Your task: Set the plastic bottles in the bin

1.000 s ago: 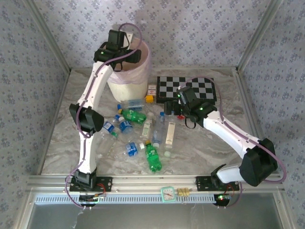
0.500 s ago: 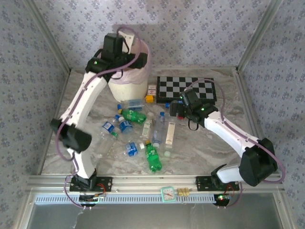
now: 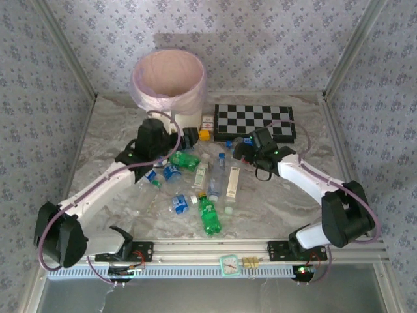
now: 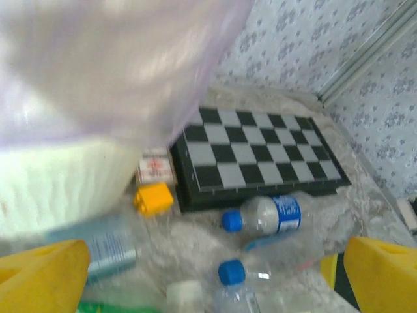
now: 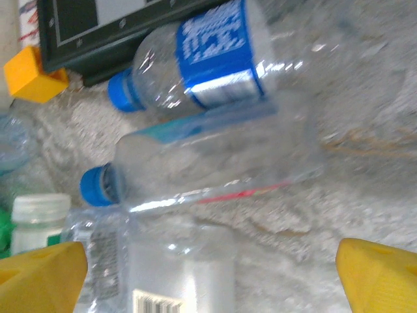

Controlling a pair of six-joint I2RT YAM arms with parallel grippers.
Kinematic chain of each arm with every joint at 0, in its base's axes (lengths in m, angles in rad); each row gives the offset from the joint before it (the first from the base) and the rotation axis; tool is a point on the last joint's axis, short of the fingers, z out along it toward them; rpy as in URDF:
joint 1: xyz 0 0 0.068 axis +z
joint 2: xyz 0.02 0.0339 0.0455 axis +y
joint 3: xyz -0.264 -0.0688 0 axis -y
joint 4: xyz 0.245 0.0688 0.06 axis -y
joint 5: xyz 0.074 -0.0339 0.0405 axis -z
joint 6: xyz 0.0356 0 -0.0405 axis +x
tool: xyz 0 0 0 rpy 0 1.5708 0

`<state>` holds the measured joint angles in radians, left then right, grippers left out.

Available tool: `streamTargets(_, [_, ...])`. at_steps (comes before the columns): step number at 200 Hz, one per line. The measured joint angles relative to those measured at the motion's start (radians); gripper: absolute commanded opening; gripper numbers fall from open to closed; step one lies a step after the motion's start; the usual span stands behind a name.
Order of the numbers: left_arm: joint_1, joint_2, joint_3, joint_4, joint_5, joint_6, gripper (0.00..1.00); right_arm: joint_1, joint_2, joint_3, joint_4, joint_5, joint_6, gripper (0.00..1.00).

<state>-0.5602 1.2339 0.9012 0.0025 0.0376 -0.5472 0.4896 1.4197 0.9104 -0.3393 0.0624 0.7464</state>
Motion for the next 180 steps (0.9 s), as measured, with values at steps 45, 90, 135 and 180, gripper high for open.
streamTargets(45, [-0.01,-0.136,-0.207,0.025,-0.001,-0.092,1.0,0.095,0.024,-0.042,0.0,-0.003,0.093,0.96])
streamTargets(90, [-0.01,-0.17,-0.262,0.033,0.0,-0.094,1.0,0.14,0.136,-0.026,-0.012,0.001,0.127,0.88])
streamTargets(135, [-0.01,-0.093,-0.263,0.115,-0.003,-0.094,1.0,0.144,0.172,-0.01,-0.026,0.029,0.131,0.74])
streamTargets(180, [-0.01,0.05,-0.192,0.158,-0.005,-0.093,1.0,0.143,0.172,-0.014,-0.01,0.05,0.13,0.57])
